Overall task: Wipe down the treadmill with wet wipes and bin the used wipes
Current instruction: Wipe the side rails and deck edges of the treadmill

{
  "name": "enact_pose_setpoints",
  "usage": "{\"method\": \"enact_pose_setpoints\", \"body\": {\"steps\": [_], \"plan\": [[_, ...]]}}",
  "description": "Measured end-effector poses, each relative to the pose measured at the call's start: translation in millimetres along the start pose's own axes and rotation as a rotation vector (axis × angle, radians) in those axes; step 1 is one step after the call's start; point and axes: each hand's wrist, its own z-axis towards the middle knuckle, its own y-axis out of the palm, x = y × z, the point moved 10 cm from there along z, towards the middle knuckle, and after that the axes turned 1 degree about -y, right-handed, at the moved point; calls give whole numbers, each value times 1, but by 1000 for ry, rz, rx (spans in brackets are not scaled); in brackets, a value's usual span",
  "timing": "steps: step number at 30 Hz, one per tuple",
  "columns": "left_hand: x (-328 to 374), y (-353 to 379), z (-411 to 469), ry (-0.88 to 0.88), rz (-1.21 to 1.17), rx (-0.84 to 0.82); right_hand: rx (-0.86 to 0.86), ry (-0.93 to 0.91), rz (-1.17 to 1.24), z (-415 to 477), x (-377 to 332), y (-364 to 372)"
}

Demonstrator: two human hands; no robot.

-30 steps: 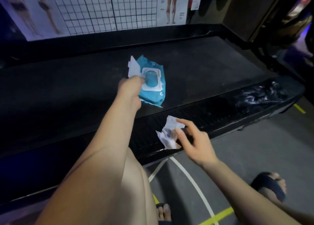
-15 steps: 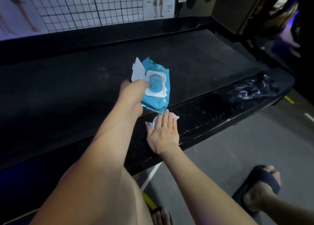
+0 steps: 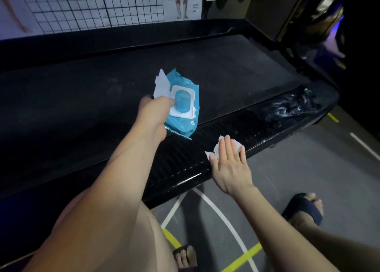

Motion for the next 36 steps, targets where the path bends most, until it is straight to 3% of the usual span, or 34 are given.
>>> {"method": "enact_pose_setpoints", "body": {"steps": [3, 8, 11, 16, 20, 22, 27, 36], "plan": [[2, 2, 1, 2, 8, -2, -110, 87, 6, 35, -11, 6], [5, 5, 2, 11, 15, -6, -125, -210, -26, 35, -75, 9], [3, 4, 3, 8, 24, -8, -46, -246, 50, 1, -75, 6], [-5, 3, 1, -14, 54, -7, 74, 63, 83, -12, 14, 3], [-9, 10, 1, -12, 81, -24, -59, 282, 144, 26, 68, 0], [-10, 13, 0, -20, 95, -33, -85, 210, 162, 43, 56, -5], [-10, 15, 2, -27, 100, -41, -76, -332, 123, 15, -31, -9], [-11, 9, 5, -25, 104, -38, -38, -432, 18, -33, 15, -2]]}}
